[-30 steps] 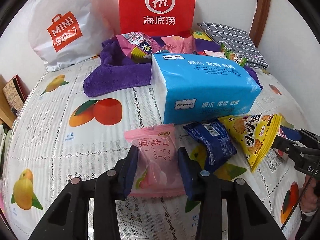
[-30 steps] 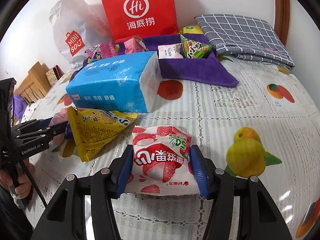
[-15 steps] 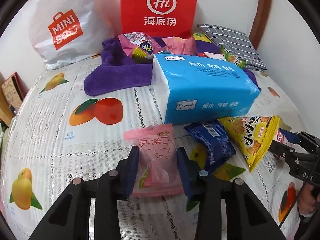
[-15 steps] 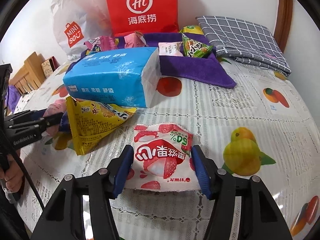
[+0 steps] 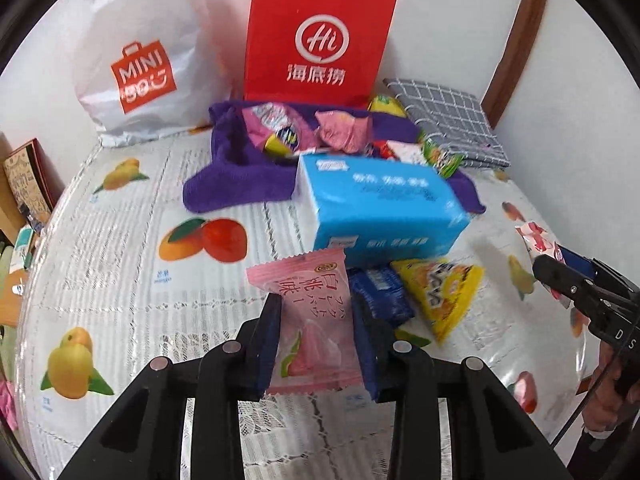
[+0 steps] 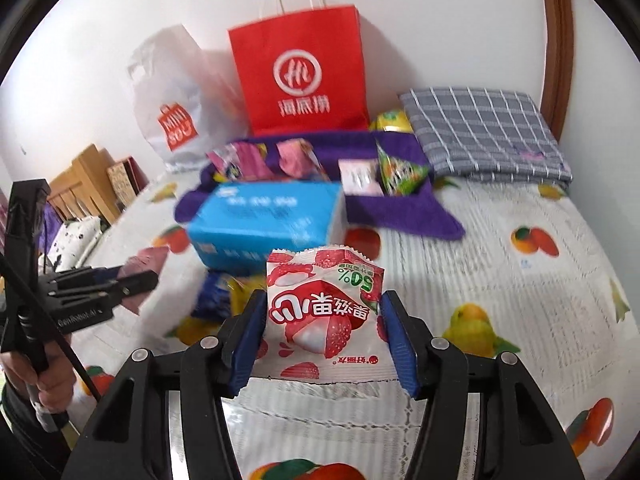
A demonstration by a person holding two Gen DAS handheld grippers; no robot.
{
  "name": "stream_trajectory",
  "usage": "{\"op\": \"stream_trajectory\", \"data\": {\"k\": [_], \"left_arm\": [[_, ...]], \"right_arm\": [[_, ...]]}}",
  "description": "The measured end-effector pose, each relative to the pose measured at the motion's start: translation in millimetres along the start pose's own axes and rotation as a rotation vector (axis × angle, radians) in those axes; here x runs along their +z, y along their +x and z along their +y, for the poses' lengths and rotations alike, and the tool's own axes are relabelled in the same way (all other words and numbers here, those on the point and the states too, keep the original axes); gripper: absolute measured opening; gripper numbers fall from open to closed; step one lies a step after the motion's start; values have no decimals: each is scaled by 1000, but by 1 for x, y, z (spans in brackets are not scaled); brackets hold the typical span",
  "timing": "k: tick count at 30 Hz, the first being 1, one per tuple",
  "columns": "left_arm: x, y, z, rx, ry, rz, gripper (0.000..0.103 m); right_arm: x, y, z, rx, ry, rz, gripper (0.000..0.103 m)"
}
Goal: Organize snacks
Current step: 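Lift and carry the pink packet and strawberry bag with both grippers over the towel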
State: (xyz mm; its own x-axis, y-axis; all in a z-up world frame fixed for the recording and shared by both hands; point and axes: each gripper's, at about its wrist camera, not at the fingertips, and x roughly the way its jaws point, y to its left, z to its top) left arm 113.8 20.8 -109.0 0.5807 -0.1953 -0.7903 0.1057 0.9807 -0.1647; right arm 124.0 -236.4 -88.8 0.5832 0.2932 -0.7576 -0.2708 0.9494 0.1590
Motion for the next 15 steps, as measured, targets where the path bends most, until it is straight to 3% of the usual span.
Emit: {"op": "stream_trajectory", "data": {"k": [6, 15], "left_arm": [[16, -19, -8, -47, 1, -28, 33], [44, -36, -26, -46, 29, -63, 33]], "right_arm": [[13, -10, 7, 27, 22, -18, 57], [32, -21, 15, 34, 4, -50, 57]]}}
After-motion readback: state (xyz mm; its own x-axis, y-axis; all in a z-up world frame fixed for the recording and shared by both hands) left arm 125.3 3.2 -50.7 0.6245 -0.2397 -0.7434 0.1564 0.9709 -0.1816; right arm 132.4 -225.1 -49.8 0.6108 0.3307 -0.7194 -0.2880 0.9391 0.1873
